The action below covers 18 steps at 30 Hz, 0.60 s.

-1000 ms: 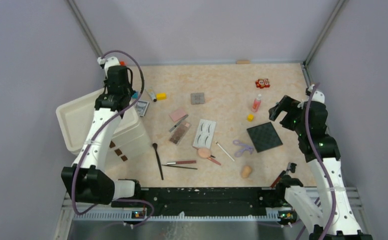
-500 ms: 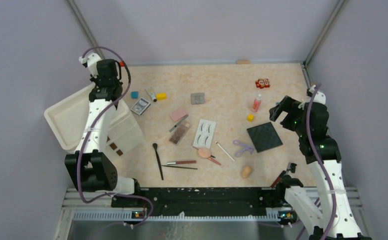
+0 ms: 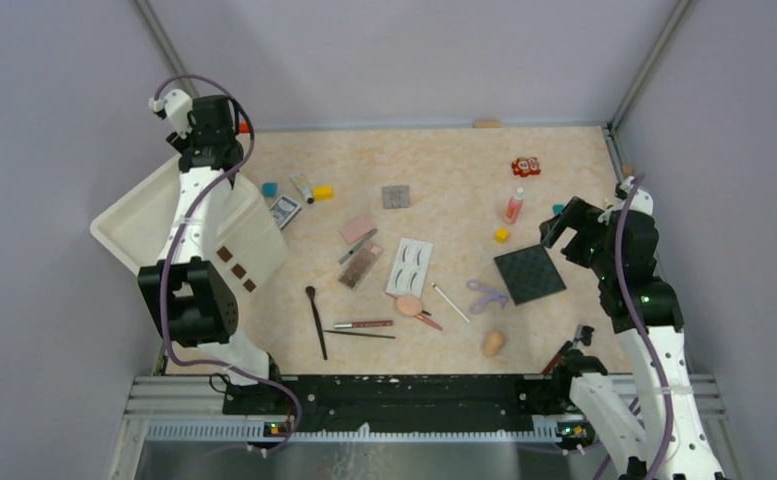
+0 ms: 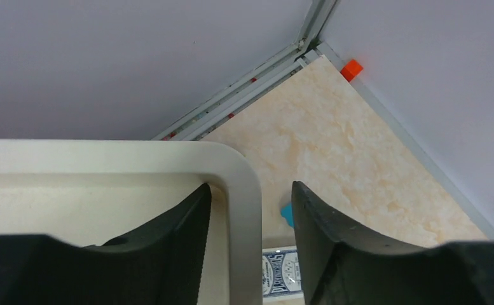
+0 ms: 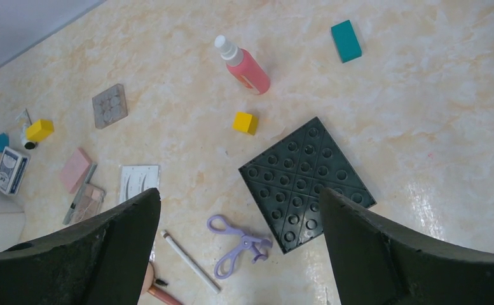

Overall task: Organize the makeup
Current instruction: Move the storage box to the corner of the board.

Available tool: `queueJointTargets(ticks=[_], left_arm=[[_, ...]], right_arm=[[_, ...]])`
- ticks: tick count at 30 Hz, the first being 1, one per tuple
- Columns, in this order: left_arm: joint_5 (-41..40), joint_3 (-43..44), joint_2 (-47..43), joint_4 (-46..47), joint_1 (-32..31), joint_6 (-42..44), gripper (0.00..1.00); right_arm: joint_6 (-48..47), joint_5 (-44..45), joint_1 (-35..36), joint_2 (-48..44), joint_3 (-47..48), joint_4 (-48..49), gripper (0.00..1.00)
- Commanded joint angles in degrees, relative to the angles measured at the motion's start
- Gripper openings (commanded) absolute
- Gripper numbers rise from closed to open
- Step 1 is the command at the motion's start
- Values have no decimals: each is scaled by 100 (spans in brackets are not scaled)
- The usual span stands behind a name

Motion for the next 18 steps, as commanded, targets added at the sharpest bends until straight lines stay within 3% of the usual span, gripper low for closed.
queueJointTargets(ticks=[1,7,14,18], left_arm=[[-140,463,272,431,188,-106,60],[-174,509,391,585,308,-40,68],[20,277,222,779,307,262,88],[319,-344,-336,1189,307,369,97]], right_arm=[[36,119,-33,-129,57,-60,92],[23,149,-33,-159,58,-74,92],[-20,136,-33,-160,29,-63,92],[-50,80,-33,-158,-18,9,92]])
